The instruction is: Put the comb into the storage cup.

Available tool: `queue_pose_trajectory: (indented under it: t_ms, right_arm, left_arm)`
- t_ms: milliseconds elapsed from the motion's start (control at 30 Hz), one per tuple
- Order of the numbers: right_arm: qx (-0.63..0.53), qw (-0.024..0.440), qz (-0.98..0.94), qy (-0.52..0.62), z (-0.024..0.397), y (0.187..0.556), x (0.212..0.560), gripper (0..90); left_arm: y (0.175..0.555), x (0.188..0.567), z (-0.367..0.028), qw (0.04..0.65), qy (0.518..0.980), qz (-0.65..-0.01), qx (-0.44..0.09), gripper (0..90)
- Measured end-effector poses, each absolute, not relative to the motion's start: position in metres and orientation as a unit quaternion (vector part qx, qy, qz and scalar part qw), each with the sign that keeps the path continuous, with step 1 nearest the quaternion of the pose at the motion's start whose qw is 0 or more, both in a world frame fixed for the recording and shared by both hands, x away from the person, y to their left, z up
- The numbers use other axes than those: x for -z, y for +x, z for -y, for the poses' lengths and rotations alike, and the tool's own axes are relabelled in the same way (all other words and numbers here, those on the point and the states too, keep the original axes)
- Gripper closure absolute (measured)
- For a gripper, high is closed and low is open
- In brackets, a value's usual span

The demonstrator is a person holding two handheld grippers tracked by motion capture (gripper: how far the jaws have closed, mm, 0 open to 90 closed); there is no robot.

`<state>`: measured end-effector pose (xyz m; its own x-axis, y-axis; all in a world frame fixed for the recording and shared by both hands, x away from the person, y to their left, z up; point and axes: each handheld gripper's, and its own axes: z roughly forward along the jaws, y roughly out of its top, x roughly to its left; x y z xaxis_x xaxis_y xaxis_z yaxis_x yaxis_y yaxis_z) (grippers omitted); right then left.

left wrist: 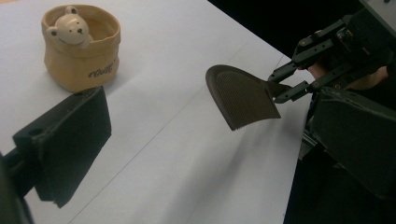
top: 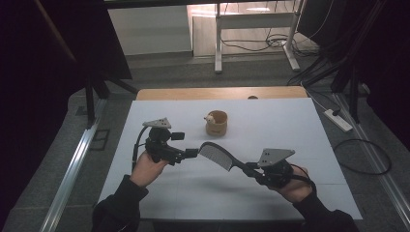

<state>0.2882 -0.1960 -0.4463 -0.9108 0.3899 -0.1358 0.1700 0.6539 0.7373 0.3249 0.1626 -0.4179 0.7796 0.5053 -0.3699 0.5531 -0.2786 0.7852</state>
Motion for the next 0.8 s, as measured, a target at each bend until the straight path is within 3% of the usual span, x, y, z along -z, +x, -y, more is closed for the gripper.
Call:
queue_pose_trajectory:
  t_ms: [800]
  right_arm:
    - [-0.397,0.153,-0.895,0.135,0.187,0.282,0.445,72.8]
  left_arm:
    - [0.336,0.424,-0.144,0.509,0.788,-0.336,0.082,0.0]
